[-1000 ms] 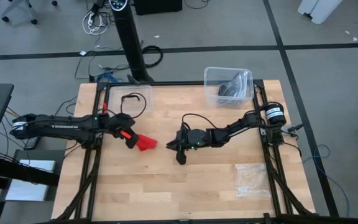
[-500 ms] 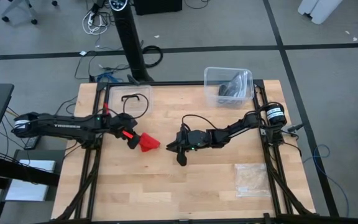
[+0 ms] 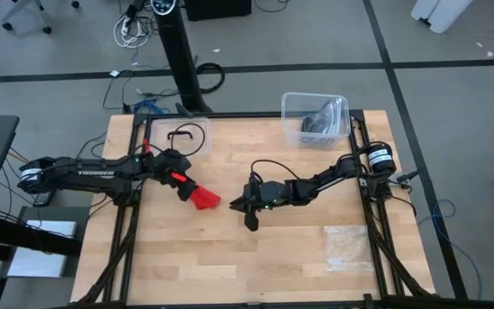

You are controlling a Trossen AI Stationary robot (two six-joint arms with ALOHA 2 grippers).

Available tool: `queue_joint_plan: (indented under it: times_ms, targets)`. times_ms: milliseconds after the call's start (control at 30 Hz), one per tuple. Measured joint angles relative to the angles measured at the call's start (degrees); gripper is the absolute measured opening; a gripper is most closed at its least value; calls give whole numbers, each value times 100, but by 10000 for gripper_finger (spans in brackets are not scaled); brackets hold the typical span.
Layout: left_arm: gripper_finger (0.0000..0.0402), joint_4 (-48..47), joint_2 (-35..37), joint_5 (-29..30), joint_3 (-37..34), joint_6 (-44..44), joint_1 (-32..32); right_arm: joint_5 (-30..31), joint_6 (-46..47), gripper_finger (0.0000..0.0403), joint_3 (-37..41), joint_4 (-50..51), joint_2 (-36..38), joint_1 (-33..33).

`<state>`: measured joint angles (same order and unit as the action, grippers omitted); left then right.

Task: Roll bandage
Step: Roll the red bandage

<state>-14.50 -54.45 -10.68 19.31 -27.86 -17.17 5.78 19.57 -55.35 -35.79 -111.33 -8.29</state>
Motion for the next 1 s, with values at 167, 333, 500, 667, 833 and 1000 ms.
queue_joint_plan:
  times_ms: [167,333,500,667,833,1000]
  targets:
    - [122,299,-181,-170,-115,194,-255,127,419,61,0,20,-3,23]
    - [122,1339,-528,-956,-452,-97,-395,240,460,77,0,35,-7,44]
    - [122,2107,-913,-1522,-628,-431,-424,232,476,101,0,35,-7,42]
    - [122,2568,-1144,-1589,-644,-539,-422,255,477,115,0,54,-9,48]
    - [122,2828,-1418,-1789,-643,-596,-420,499,615,116,0,330,-12,48]
    - [122,3271,-1739,-1915,-640,-597,-417,633,926,121,2,529,-20,67]
